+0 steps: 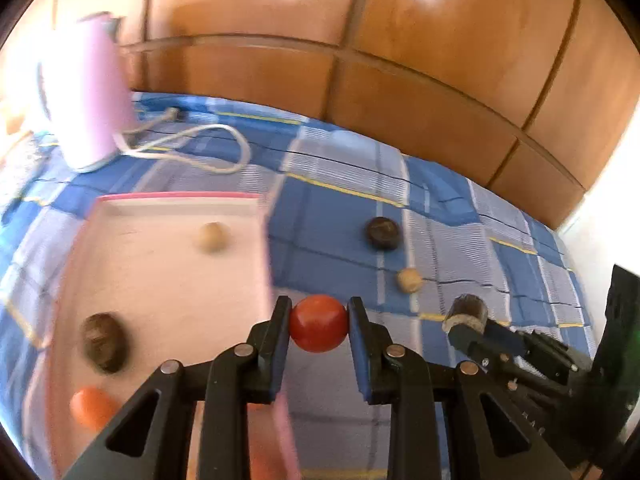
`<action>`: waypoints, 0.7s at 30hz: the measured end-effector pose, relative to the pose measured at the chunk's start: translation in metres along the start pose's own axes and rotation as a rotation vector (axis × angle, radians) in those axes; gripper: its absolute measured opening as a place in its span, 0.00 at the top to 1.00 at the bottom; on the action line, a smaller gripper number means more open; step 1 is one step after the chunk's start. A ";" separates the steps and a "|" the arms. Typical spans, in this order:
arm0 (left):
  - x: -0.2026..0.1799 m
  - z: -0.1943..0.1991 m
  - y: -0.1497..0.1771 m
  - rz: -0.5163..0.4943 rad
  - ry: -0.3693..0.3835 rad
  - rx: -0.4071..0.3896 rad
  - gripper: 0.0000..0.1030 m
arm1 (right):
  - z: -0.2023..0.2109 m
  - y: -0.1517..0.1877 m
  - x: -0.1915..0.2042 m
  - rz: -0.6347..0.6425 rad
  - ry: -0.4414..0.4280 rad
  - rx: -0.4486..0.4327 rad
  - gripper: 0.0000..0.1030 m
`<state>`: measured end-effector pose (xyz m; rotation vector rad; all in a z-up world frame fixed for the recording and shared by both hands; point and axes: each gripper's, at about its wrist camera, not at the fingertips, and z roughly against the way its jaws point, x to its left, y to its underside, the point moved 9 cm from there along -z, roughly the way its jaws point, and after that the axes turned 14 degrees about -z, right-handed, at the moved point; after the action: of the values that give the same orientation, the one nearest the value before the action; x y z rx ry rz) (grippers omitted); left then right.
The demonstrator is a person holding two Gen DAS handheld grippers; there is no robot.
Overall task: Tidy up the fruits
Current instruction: 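Place the tomato in the tray with the left gripper while the right gripper places the root slice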
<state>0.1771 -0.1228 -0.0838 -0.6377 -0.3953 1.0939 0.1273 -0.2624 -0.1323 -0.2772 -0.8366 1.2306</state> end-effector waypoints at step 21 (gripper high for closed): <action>0.108 0.071 0.074 0.123 -0.152 -0.039 0.71 | -0.020 0.034 0.145 0.208 -0.101 0.082 0.74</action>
<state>0.1288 0.0182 -0.0797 -0.6216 -0.5147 1.2585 0.1292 -0.1141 -0.1069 -0.2418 -0.8577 1.4797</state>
